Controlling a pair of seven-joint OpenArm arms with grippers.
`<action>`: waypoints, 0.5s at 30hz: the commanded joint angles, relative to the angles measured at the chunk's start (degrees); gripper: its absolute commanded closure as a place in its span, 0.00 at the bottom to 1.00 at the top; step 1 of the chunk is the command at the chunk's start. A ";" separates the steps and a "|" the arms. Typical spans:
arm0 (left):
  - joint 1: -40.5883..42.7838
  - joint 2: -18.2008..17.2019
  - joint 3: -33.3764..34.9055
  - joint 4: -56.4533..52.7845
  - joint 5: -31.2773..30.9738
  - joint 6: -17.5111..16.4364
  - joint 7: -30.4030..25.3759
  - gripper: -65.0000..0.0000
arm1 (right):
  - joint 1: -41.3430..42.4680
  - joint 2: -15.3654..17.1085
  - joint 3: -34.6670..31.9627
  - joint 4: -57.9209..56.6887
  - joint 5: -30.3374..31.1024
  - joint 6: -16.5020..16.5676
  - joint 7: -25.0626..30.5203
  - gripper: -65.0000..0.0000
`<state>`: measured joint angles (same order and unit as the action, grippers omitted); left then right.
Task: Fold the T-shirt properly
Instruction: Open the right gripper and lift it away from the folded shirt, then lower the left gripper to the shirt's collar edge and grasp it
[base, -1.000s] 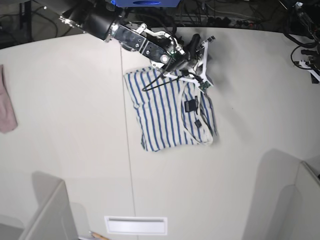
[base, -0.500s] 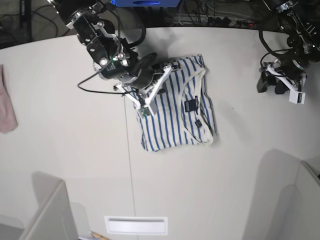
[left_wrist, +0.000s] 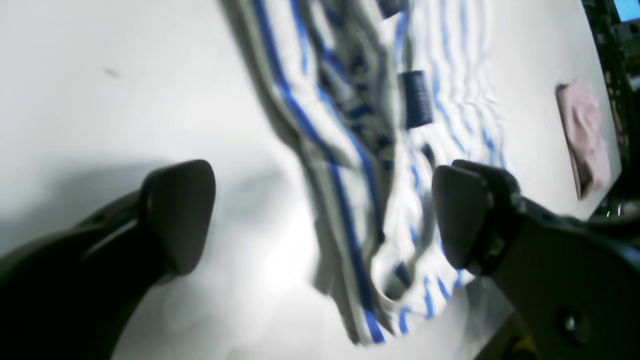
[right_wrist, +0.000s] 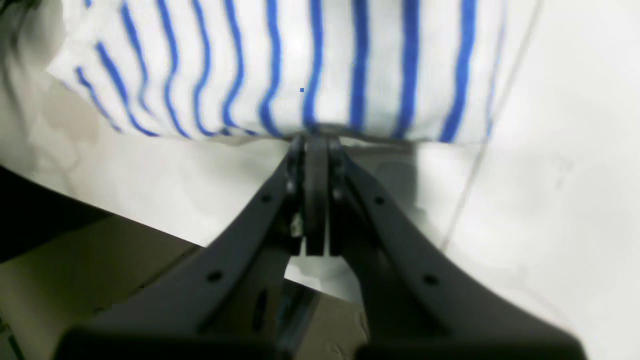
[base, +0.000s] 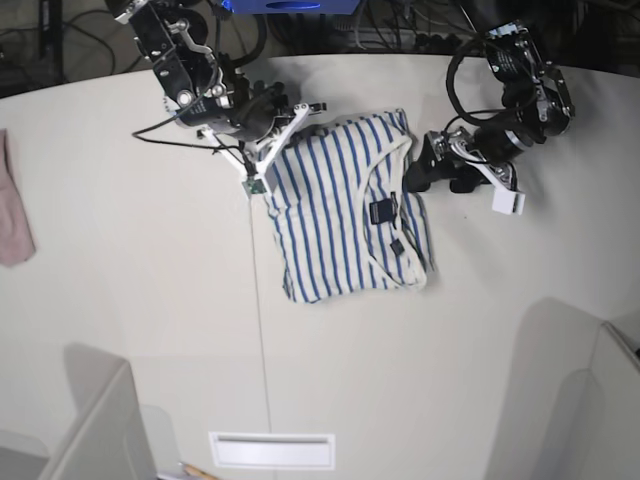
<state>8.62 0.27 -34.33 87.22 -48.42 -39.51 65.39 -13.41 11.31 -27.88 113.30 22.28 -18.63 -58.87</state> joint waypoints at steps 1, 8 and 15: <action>-1.19 -0.14 0.00 -0.85 -1.38 -0.49 -0.64 0.00 | -0.44 0.25 0.05 1.12 0.27 0.22 1.25 1.00; -5.77 0.12 0.08 -9.46 -1.29 -0.49 -0.73 0.00 | -1.58 0.78 0.05 1.12 0.53 0.22 3.18 1.00; -6.82 0.12 0.79 -12.45 -1.29 3.42 -0.73 0.00 | -1.58 0.43 0.05 1.12 0.53 0.22 3.18 1.00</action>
<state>1.45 0.54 -33.65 74.98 -51.77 -37.52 62.92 -15.27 11.94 -27.90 113.30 22.48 -18.63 -56.55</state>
